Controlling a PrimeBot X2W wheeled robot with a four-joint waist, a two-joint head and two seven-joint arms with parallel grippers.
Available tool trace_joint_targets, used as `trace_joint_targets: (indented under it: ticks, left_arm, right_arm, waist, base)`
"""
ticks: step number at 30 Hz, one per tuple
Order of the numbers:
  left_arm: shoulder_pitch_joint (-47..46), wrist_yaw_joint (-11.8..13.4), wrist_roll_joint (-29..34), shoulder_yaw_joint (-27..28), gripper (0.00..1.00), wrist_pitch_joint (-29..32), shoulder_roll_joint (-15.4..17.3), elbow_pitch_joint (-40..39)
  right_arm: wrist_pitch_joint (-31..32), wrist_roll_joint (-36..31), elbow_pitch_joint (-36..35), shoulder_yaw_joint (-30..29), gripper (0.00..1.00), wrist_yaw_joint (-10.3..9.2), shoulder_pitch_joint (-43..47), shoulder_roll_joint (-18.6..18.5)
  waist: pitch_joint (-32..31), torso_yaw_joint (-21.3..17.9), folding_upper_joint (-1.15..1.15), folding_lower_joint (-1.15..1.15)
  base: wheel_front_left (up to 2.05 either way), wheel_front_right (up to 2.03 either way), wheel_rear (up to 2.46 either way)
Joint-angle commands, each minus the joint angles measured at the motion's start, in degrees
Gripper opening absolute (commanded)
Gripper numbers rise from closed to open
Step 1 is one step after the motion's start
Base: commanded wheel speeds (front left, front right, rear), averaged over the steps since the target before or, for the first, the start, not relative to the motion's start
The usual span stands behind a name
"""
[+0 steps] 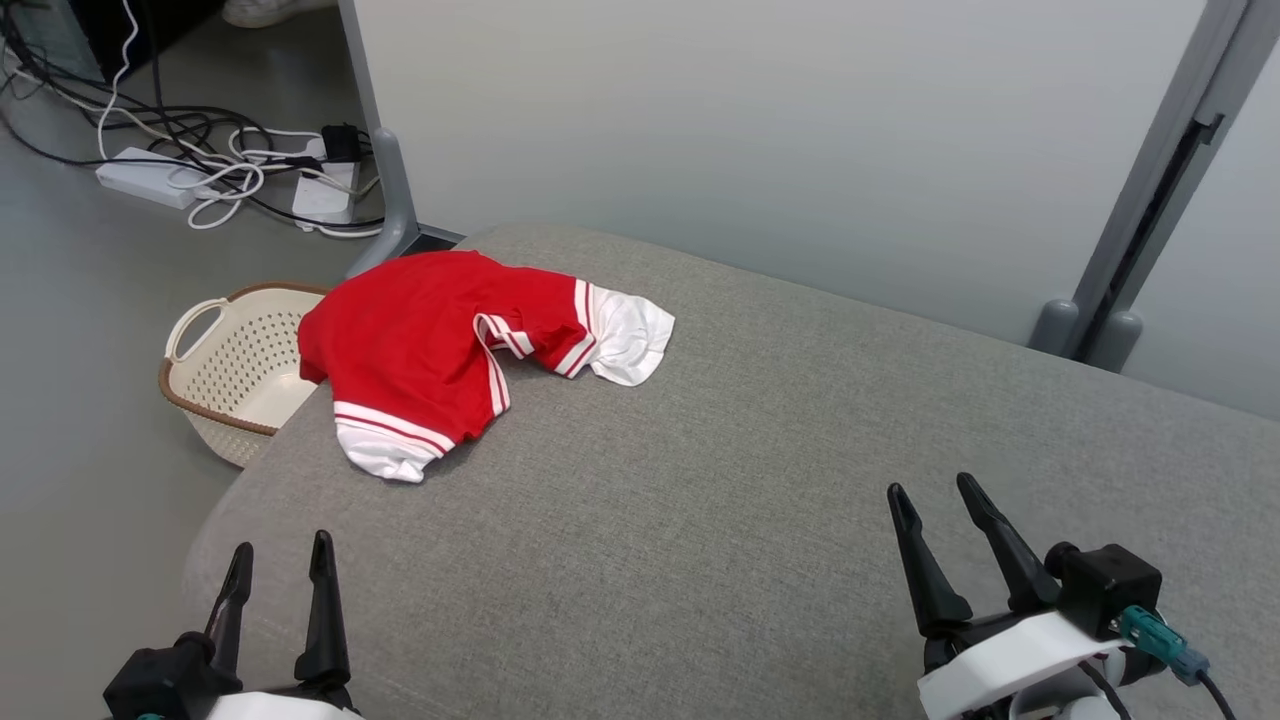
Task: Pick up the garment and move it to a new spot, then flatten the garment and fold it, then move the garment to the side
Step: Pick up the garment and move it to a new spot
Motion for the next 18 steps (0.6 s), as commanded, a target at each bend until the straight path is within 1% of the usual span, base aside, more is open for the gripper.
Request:
trace_joint_targets:
  ticks: [1,4,6,10,14,18]
  left_arm:
    - [0.34,0.21,-0.42,0.25,1.0,0.23,0.46,-0.3]
    - [-0.02,0.29,-1.07,0.65,1.0,0.72,0.97,-1.03]
    - [-1.1,-0.36,-1.74,0.88,1.0,1.42,1.34,-1.83]
    - [-4.54,-1.23,-2.82,1.26,1.0,5.58,3.54,-2.35]
    - [-10.04,-2.1,-3.91,1.88,1.0,10.78,6.75,-1.64]
    - [-16.37,-2.65,-4.74,2.73,1.0,14.1,10.03,0.23]
  right_arm:
    - [-0.27,0.32,-0.01,-0.31,1.0,0.02,-0.52,-0.04]
    - [-0.27,0.36,-0.16,0.14,1.0,0.02,-0.78,0.25]
    - [-0.27,0.39,-0.39,0.03,1.0,0.02,-0.79,0.23]
    - [-0.27,-0.07,-0.5,-0.39,1.0,0.02,-0.86,-0.06]
    - [-0.27,-0.4,-0.91,-0.49,1.0,0.02,-1.67,-0.55]
    - [-0.27,-0.59,-1.39,-0.28,1.0,0.02,-3.24,-1.43]
  waist:
    - [-0.24,0.58,0.0,0.0]
    - [-0.06,0.06,0.0,0.0]
    - [0.29,-0.44,0.0,0.0]
    - [1.28,-1.77,0.0,0.0]
    - [3.19,-3.68,0.0,0.0]
    - [6.17,-6.34,0.0,0.0]
  base:
    - [0.0,0.0,0.0]
    - [0.0,0.0,0.0]
    - [0.0,0.0,0.0]
    - [0.0,0.0,0.0]
    - [0.0,0.0,0.0]
    - [0.0,0.0,0.0]
